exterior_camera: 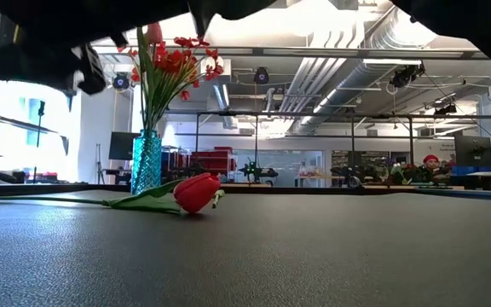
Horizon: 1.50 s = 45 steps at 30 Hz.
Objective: Sort flowers into vase by color
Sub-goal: Adjust the transparent vase
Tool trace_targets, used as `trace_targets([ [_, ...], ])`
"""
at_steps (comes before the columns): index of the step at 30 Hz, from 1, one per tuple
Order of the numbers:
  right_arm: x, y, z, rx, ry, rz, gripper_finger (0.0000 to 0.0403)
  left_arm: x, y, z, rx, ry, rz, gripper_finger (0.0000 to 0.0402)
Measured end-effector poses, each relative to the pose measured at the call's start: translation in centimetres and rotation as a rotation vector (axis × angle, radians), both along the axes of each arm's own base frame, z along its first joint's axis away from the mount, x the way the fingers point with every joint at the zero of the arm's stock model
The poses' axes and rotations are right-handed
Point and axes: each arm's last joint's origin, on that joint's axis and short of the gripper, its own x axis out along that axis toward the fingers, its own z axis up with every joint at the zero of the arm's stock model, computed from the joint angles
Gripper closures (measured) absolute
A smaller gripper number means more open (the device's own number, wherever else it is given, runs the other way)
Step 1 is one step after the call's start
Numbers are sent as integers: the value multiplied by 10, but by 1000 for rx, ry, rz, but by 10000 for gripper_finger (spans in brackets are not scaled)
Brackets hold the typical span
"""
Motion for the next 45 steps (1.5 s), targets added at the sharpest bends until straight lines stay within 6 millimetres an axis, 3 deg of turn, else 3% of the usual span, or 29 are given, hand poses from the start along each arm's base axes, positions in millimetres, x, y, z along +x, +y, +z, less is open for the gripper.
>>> trace_targets([
  [6,-1,-2,-2,-29,17,-70,98,6,-9,-34,4,207,85,216],
  [15,-1,-3,-3,41,26,-112,98,26,-18,-40,-42,261,308,215],
  [22,-4,-3,-11,209,119,-158,98,56,-26,-55,-13,330,338,214],
  [30,-8,-1,-12,313,209,-119,98,83,-32,-75,-11,435,309,160],
  [37,-24,-3,32,167,221,-157,98,95,-32,-88,48,518,367,113],
  [45,-58,-13,98,-49,277,-171,98,98,-41,-97,71,625,419,115],
])
